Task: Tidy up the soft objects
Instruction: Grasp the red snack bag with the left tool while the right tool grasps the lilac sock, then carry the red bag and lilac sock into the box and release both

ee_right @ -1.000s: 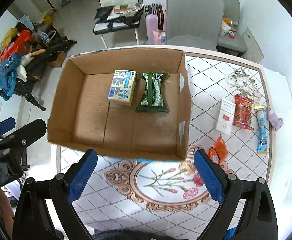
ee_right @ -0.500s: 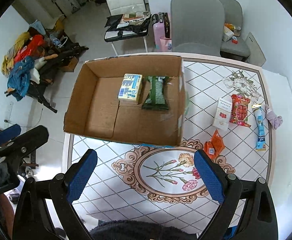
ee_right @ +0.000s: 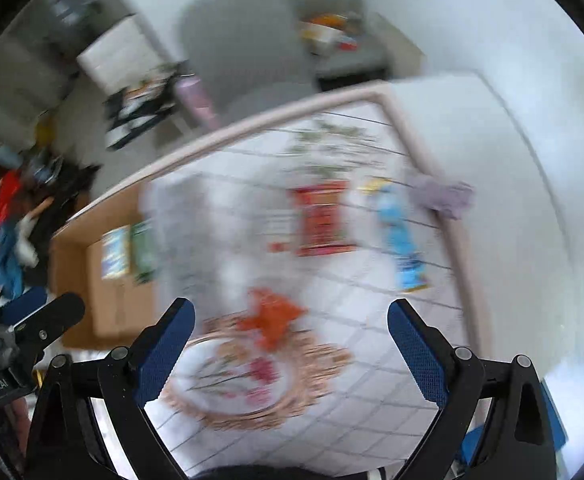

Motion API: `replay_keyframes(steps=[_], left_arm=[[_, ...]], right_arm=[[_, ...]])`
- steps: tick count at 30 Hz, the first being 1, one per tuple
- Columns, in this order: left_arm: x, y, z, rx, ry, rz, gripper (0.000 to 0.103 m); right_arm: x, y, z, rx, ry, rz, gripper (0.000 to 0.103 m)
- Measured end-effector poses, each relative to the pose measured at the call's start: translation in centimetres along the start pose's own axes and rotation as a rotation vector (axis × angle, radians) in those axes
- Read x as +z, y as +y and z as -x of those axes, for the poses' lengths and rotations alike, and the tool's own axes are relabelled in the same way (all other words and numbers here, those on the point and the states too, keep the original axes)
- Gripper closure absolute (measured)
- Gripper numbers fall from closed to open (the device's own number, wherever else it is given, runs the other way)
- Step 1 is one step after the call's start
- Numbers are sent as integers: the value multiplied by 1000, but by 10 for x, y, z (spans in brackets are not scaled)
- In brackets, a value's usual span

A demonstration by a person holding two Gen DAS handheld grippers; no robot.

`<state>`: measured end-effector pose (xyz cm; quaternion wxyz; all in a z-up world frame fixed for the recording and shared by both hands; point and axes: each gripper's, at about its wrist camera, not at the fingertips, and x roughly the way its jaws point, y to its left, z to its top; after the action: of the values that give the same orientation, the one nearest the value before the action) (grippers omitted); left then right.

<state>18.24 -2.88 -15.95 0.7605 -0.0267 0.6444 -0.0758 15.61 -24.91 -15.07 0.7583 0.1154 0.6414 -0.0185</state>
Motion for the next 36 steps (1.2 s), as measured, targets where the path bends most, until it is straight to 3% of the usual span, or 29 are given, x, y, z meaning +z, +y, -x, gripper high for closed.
replay_keyframes(steps=[4, 8, 14, 16, 20, 23, 25, 27, 34, 36], left_arm=[[35, -57, -72, -9, 114, -49, 3], [57, -98, -145, -1, 231, -73, 7], [72, -122, -232, 43, 385, -96, 27], [73, -120, -254, 50, 426, -89, 27], [74, -123, -269, 78, 432, -104, 28], [73, -130, -275, 92, 434, -116, 47], [74, -139, -276, 110, 423, -141, 48], [75, -144, -279, 114, 428, -151, 57], [75, -145, -290, 83, 447, -103, 54], [76, -141, -289, 75, 442, -84, 59]], right_arm=[[37, -87, -42, -44, 75, -84, 4], [75, -140, -84, -83, 134, -84, 4], [127, -164, -150, -190, 198, 77, 4], [140, -161, -174, -201, 236, 130, 5], [153, -156, -215, -200, 326, 178, 10], [154, -156, -235, -180, 378, 204, 12], [153, -154, -236, -181, 372, 210, 13], [151, -152, -236, -167, 377, 209, 19], [136, -157, -247, -123, 439, 167, 31], [134, -160, -248, -103, 437, 138, 36]])
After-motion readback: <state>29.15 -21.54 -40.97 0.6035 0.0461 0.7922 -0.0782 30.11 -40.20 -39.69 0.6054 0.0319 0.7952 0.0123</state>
